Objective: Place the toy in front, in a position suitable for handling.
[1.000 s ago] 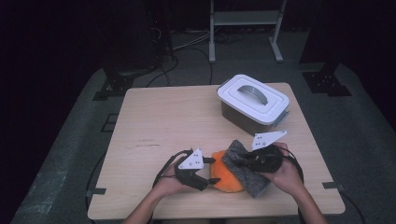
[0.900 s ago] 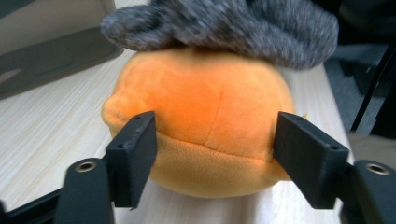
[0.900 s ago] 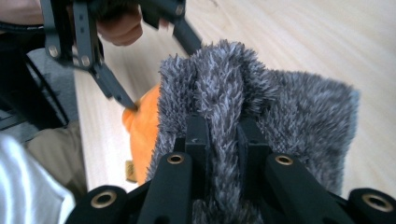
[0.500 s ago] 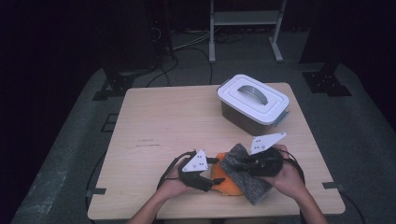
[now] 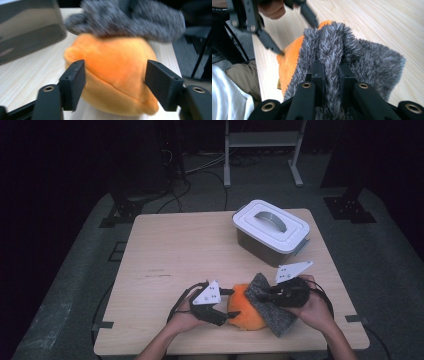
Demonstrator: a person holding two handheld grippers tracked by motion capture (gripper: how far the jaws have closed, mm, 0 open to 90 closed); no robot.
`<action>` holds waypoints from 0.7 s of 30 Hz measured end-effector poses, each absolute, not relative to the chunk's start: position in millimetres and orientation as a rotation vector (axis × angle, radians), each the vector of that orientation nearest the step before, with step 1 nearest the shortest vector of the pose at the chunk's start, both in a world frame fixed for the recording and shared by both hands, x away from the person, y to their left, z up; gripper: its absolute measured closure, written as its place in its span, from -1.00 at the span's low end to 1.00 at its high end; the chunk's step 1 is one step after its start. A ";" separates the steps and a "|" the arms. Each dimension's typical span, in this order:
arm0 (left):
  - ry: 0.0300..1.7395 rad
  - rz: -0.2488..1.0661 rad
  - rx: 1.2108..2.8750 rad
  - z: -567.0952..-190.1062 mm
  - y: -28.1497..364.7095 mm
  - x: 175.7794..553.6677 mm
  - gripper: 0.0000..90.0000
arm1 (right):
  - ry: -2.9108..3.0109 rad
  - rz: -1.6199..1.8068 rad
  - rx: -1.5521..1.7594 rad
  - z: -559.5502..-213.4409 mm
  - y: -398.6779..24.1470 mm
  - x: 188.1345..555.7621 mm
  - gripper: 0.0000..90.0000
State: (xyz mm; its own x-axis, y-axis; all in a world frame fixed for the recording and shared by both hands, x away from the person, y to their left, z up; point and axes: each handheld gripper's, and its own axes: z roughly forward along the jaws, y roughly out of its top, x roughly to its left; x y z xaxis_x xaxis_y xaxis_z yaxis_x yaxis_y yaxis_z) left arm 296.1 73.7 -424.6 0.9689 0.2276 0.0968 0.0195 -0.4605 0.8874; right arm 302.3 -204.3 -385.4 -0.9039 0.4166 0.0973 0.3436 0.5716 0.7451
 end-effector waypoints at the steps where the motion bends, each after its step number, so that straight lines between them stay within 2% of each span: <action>1: 0.190 0.269 2.033 -424.4 73.5 295.9 -0.40 | 2.711 1.255 0.649 -385.4 -203.6 301.9 0.73; 2: 0.205 0.274 2.039 -424.8 73.0 297.2 -0.50 | 2.720 1.259 0.633 -385.3 -202.3 300.9 0.73; 4: 0.230 0.248 2.048 -427.2 71.6 299.7 -0.56 | 2.738 1.267 0.605 -385.2 -200.0 299.4 0.73; 10: 0.162 0.218 2.056 -428.4 68.3 296.1 -0.29 | 2.710 1.297 0.574 -377.8 -194.4 295.2 0.74; 16: 0.112 0.238 2.075 -428.0 68.7 291.7 -0.23 | 2.658 1.281 0.559 -371.7 -179.0 295.4 0.74; 21: 0.103 0.244 2.071 -428.0 69.1 289.9 -0.21 | 2.695 1.285 0.592 -376.7 -190.1 300.1 0.74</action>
